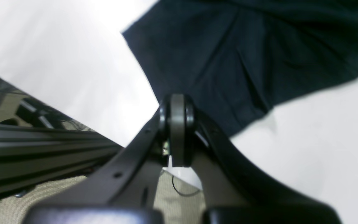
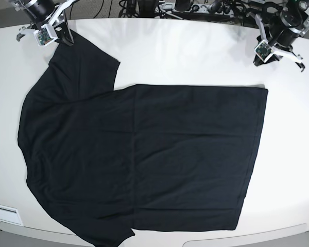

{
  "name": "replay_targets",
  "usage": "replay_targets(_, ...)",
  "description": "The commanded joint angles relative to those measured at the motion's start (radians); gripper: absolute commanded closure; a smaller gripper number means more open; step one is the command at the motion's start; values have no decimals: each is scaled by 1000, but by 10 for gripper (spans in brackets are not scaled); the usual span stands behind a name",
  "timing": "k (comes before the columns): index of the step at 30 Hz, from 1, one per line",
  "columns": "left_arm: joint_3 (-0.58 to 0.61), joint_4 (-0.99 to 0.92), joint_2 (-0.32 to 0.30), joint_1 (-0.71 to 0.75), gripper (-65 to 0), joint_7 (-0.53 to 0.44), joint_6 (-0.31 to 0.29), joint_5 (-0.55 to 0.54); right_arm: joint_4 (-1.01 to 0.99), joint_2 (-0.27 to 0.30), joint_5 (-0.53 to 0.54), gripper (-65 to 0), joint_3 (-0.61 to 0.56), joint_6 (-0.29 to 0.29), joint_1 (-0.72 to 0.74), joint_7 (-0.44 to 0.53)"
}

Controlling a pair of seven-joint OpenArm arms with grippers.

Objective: Fold the T-shirt properly
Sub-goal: 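Move both grippers down to the shirt's shoulder corners and grasp them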

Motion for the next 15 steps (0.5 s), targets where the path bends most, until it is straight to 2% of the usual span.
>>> replay_targets(1,-7,2,-28,-13,0,-30,-11,5,16,4,28,0,-3,1,-1,22)
replay_targets(5,-7,-70,-99,-69,0,-82,-100,71,16,22,20,0,-67,0,8,10)
replay_targets(7,-6,-134,-146,-97,0,-139,-164,106,16,35,-5,0,-103,0,8,-2)
replay_targets(13,-6,-330,-290,-147,-1,-417,-379,225,16,34,-35,0,-139,-23,8,-4)
replay_targets(15,-6,-397,-338,-162,-115,-540,-407,290,16,34,-37,0,-140,-22,8,-5)
